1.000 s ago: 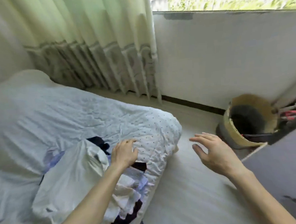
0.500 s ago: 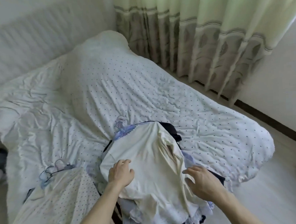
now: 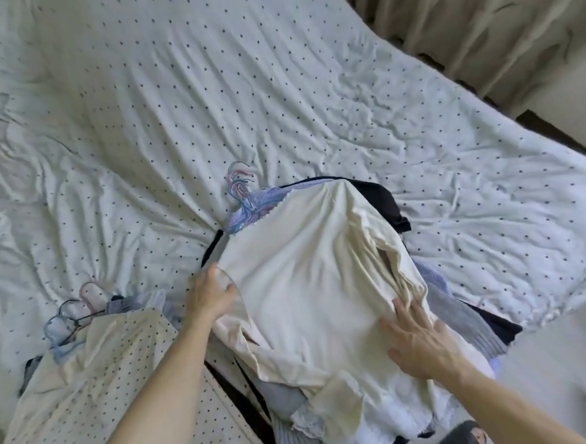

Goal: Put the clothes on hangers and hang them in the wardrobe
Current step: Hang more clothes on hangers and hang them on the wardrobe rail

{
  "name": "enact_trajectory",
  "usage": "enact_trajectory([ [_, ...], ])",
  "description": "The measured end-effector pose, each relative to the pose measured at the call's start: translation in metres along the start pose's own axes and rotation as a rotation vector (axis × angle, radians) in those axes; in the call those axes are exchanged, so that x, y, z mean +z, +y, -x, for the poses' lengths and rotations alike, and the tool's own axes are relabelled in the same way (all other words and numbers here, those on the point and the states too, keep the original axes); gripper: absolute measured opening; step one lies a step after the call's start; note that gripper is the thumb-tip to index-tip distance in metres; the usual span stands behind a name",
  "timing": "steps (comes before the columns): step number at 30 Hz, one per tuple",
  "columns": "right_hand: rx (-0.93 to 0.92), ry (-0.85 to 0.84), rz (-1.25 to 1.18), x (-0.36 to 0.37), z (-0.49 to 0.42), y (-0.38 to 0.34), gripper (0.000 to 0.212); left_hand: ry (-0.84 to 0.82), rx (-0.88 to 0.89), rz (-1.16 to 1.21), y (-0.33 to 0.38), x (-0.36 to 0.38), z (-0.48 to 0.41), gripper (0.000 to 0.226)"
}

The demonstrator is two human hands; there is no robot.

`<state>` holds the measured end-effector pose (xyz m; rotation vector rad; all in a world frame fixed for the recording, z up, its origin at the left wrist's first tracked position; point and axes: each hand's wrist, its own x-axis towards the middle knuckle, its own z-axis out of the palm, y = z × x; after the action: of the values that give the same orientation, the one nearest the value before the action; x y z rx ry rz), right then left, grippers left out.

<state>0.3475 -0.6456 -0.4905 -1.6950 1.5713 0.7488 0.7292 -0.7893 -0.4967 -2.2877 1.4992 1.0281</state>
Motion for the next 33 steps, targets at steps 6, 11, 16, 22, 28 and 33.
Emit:
enact_trajectory([
  [6,0.029,-0.075,-0.126,0.0,-0.007,-0.001,0.043,-0.06,-0.105,0.13,-0.008,0.007,-0.042,0.076],
  [11,0.054,-0.061,-0.324,-0.021,0.003,0.005,0.045,0.139,-0.025,0.09,0.018,0.005,-0.02,0.046],
  [16,0.133,0.071,-0.785,-0.059,0.044,0.003,0.047,0.345,0.183,0.252,0.061,0.003,0.064,0.046],
  [22,0.099,0.471,-1.316,-0.103,0.147,0.022,0.042,0.077,0.674,0.266,0.175,0.057,0.217,0.035],
  [28,0.254,0.763,-1.532,-0.085,0.256,0.095,0.031,-0.094,1.007,0.161,0.279,0.096,0.352,0.036],
  [33,0.416,1.031,-1.561,-0.018,0.35,0.167,0.02,-0.094,1.339,-0.012,0.334,0.146,0.454,0.033],
])
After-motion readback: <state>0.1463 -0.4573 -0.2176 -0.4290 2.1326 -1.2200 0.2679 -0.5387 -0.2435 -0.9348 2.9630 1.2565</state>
